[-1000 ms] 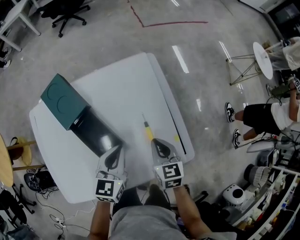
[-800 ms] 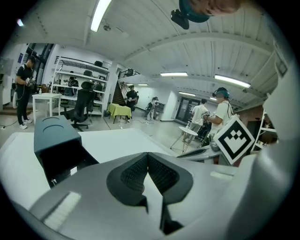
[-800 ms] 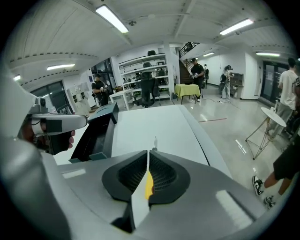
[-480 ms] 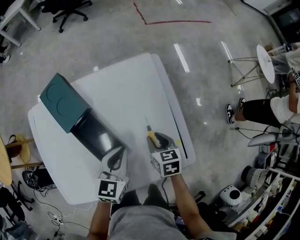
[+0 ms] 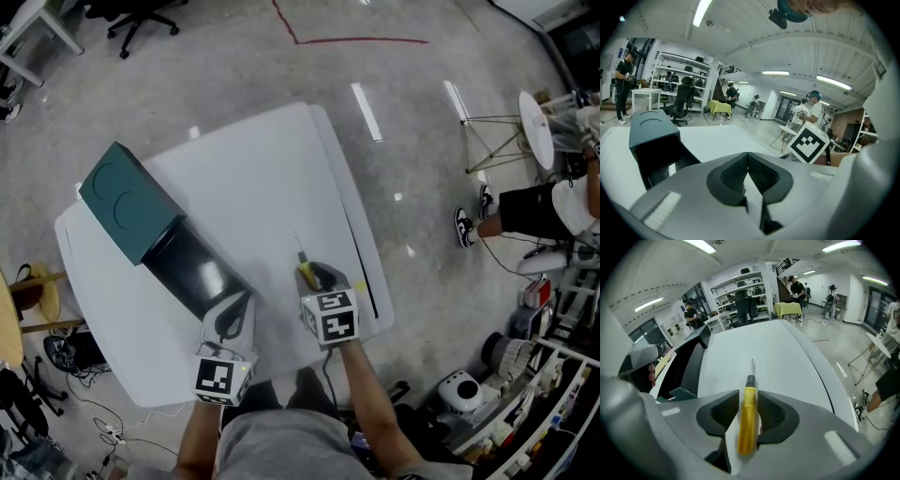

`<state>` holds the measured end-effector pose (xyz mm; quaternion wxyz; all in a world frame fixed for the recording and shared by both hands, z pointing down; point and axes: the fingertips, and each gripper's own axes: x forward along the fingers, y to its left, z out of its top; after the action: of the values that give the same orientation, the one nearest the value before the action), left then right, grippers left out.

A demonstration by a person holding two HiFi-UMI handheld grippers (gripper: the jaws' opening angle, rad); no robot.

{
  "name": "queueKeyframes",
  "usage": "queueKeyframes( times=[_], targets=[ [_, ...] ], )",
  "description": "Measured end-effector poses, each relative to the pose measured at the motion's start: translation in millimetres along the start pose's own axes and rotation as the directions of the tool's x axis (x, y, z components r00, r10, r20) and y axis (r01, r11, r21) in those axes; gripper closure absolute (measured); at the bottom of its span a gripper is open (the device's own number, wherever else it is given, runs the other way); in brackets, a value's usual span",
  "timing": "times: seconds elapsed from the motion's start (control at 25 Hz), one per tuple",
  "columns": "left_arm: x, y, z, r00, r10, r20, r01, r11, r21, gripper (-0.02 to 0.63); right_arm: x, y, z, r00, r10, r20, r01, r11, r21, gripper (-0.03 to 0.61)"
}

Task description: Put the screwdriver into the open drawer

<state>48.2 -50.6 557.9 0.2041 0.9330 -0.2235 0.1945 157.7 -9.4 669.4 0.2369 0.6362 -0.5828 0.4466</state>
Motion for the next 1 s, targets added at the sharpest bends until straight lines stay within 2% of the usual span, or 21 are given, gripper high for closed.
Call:
queueKeyframes(
  times=[0.2, 0.64, 1.0],
  targets=[
    [0, 6, -2, 1.0, 0.007, 0.001, -0.007, 1.0, -0.004, 0.603, 4, -1, 0, 1.0, -0.015, -0.008, 0.015, 1.0, -0.002, 0.489],
    [-8, 3, -1, 1.0, 0.009, 0.013, -0.009, 1.0, 0.004, 0.603, 3, 0, 0, 1.0, -0.024, 0.008, 0.023, 1.0, 0.006, 0.495],
    [-22, 1, 10, 0.999, 0.025, 0.039, -0.026, 0.999, 0.022, 0.603, -20, 7, 15, 0.998, -0.016, 0.061, 0.016, 1.0, -0.004, 0.497]
  ],
)
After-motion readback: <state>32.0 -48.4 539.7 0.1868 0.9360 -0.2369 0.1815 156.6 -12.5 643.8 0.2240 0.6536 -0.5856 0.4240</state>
